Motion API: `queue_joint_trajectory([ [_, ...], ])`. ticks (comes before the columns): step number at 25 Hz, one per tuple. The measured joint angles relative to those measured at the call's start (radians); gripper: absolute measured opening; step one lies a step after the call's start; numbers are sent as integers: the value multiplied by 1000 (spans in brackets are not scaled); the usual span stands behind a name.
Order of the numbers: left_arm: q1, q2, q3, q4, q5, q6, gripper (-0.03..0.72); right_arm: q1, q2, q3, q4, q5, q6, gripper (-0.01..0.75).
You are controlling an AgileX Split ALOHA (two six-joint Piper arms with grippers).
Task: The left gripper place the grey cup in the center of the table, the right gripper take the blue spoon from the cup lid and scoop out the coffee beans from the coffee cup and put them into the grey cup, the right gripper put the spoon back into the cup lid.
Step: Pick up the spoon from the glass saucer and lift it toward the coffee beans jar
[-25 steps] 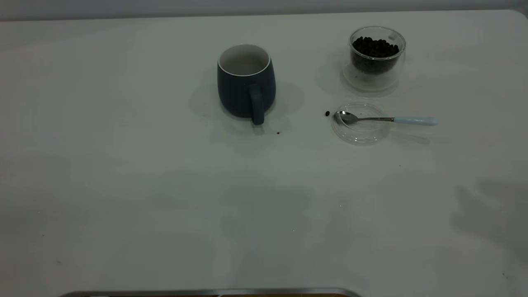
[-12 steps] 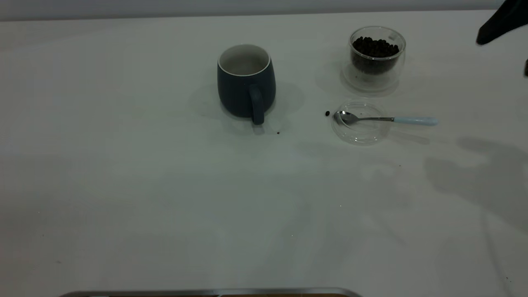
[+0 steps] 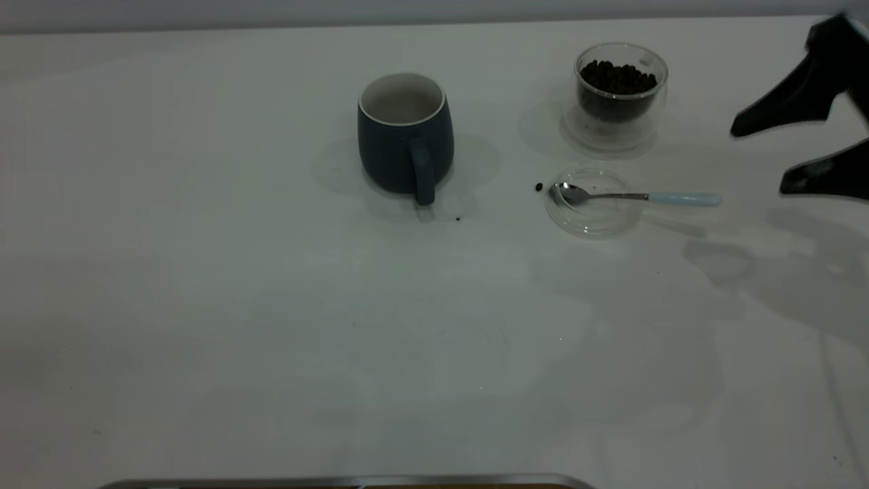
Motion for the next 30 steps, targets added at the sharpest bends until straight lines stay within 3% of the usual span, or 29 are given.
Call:
queue_joint_trajectory([
  [30, 0, 0, 0, 1, 0, -1, 567, -15, 457, -303, 69, 251, -175, 661],
])
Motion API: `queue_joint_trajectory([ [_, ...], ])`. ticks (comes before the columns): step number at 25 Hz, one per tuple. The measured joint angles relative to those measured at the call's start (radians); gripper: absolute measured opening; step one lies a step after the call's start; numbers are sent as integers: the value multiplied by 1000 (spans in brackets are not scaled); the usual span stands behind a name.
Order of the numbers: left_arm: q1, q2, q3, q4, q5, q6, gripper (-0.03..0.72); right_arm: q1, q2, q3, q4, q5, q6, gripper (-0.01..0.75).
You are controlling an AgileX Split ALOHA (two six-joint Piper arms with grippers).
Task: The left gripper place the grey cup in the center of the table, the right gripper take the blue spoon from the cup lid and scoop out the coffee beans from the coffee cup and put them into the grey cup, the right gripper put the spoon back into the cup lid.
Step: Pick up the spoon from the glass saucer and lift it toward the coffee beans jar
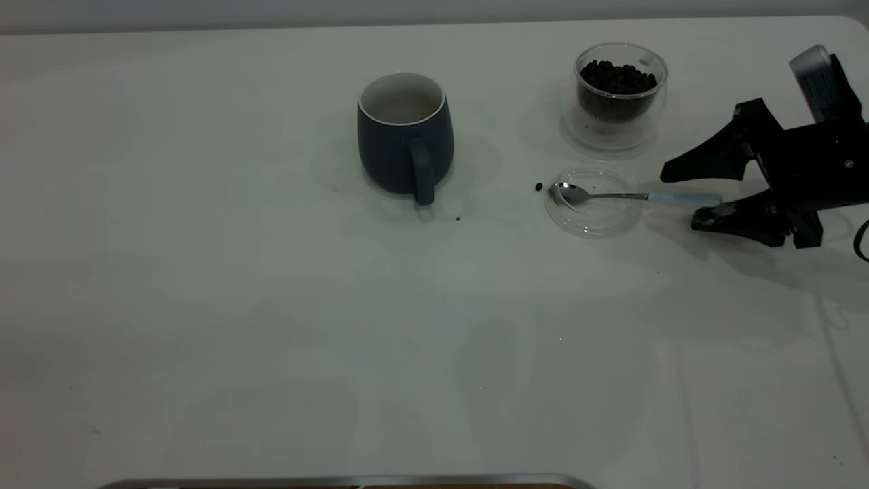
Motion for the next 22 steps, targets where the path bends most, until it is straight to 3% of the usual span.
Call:
queue_joint_trajectory([
  [10, 0, 0, 0, 0, 0, 0, 567, 0, 4, -4, 0, 100, -29, 487],
  [16, 0, 0, 0, 0, 0, 0, 567, 0, 4, -4, 0, 135, -15, 422],
  [22, 0, 0, 0, 0, 0, 0, 567, -3, 4, -4, -7, 139, -14, 217],
])
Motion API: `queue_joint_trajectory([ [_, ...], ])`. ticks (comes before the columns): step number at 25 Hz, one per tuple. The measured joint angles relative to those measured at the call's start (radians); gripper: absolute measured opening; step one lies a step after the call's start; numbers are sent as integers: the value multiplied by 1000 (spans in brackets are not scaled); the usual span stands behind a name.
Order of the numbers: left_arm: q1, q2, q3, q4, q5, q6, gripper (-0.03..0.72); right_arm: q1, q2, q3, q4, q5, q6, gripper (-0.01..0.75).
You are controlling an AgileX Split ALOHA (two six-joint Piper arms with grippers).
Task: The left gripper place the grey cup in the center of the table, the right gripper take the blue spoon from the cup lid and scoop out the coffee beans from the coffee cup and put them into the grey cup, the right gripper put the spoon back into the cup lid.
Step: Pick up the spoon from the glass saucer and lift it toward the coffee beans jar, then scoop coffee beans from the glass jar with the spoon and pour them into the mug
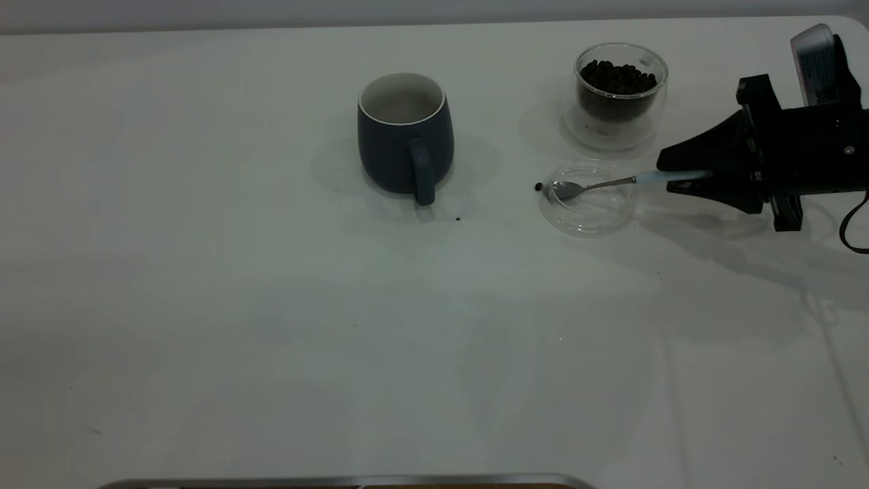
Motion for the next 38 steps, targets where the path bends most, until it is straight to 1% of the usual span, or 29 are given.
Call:
queue_joint_trajectory([
  [2, 0, 0, 0, 0, 0, 0, 567, -11, 1, 0, -30, 10, 0, 144],
  [3, 0, 0, 0, 0, 0, 0, 567, -22, 1, 0, -46, 11, 0, 117],
  [4, 0, 0, 0, 0, 0, 0, 567, -31, 1, 0, -66, 15, 0, 108],
  [9, 0, 0, 0, 0, 0, 0, 567, -78, -10, 0, -176, 51, 27, 107],
  [12, 0, 0, 0, 0, 0, 0, 567, -83, -55, 0, -239, 51, 50, 107],
  [16, 0, 0, 0, 0, 0, 0, 567, -86, -156, 0, -262, 44, 52, 107],
  [21, 0, 0, 0, 6, 0, -1, 567, -82, -260, -6, -166, -22, -35, 107],
  [24, 0, 0, 0, 0, 0, -1, 567, -68, -264, -58, -123, -84, -67, 107],
  [31, 0, 0, 0, 6, 0, -1, 567, -31, -264, -171, -169, -296, -71, 107],
  [35, 0, 0, 0, 6, 0, -1, 567, -3, -262, -183, -188, -353, -71, 107],
  [38, 0, 0, 0, 6, 0, -1, 567, 20, -248, -184, -189, -363, -71, 107],
])
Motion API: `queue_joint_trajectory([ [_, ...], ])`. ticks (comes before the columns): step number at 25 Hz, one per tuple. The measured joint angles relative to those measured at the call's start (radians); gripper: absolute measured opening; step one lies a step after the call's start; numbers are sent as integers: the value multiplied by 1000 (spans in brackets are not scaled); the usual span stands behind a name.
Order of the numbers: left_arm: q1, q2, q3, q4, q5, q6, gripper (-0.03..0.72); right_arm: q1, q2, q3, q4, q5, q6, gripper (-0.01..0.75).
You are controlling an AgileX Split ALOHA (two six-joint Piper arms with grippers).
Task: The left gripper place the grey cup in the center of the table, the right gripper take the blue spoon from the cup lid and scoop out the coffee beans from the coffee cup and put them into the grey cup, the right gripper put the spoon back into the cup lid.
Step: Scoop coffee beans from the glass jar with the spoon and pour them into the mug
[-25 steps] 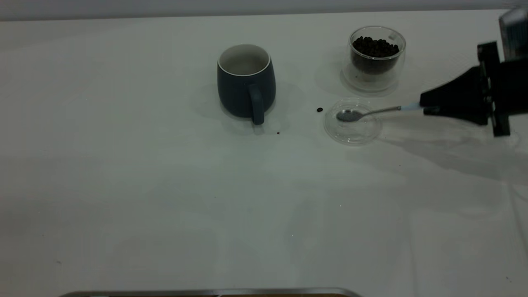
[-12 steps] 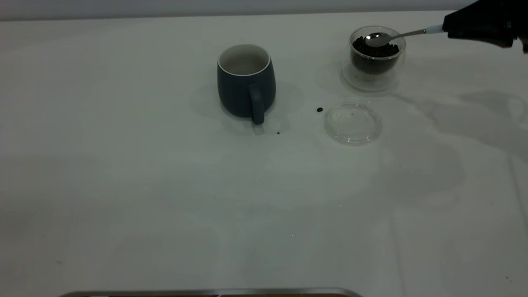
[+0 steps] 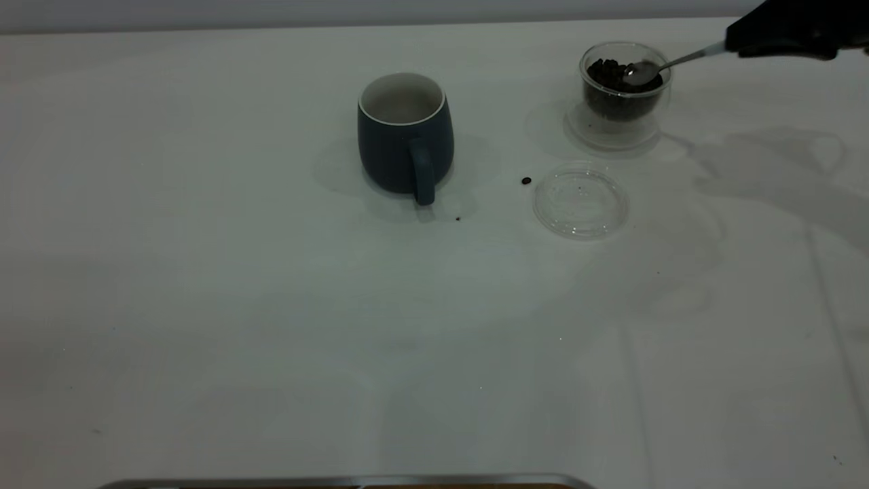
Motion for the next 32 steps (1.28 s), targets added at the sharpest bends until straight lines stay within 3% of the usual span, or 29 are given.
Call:
queue_joint_trajectory([
  [11, 0, 0, 0, 0, 0, 0, 567, 24, 34, -5, 35, 26, 119, 107],
  [23, 0, 0, 0, 0, 0, 0, 567, -82, 160, -5, 169, 272, 168, 107],
  [32, 0, 0, 0, 0, 0, 0, 567, -139, 189, -5, 190, 393, 189, 107],
])
